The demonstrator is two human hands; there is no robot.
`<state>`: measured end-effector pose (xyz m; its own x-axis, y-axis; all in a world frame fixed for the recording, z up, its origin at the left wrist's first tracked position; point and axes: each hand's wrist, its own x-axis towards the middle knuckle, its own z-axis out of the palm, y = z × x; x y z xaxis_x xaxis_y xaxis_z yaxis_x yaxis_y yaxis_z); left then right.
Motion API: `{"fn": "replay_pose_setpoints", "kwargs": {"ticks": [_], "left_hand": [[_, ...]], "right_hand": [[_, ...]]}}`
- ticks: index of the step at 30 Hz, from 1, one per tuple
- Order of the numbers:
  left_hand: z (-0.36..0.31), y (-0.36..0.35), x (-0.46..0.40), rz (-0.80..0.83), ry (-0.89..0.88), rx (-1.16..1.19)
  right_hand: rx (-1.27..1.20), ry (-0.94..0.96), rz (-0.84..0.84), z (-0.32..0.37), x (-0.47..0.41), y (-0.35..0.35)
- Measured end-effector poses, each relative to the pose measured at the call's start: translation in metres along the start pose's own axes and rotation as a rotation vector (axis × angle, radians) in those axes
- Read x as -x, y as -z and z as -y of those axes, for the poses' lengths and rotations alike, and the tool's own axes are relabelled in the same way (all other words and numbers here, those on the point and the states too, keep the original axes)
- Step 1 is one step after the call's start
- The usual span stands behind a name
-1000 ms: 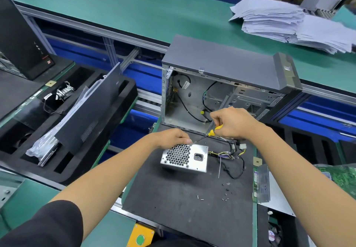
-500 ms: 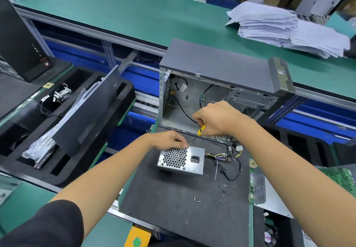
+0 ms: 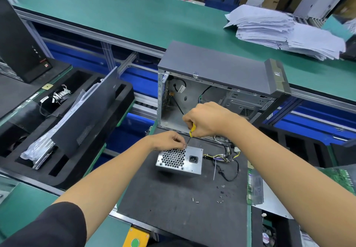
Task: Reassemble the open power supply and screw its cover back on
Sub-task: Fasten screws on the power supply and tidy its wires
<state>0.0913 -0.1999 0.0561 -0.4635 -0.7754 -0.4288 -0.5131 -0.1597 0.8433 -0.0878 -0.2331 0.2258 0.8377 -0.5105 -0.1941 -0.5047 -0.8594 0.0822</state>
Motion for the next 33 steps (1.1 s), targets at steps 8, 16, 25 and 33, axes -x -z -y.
{"fn": "replay_pose_setpoints", "kwargs": {"ticks": [8, 16, 25, 33], "left_hand": [[-0.002, -0.002, 0.001, -0.025, 0.025, -0.009], [-0.008, -0.004, 0.004, -0.039, -0.001, 0.019], [-0.009, -0.003, 0.009, -0.01, -0.031, 0.074], [-0.016, 0.009, 0.02, 0.072, -0.047, 0.139]], "right_hand": [[-0.075, -0.021, 0.024, -0.002, 0.003, 0.003], [-0.088, 0.0, 0.047, 0.002, 0.003, 0.002], [0.045, 0.008, 0.032, 0.008, -0.007, 0.009], [0.156, 0.119, 0.032, 0.016, -0.005, 0.014]]}}
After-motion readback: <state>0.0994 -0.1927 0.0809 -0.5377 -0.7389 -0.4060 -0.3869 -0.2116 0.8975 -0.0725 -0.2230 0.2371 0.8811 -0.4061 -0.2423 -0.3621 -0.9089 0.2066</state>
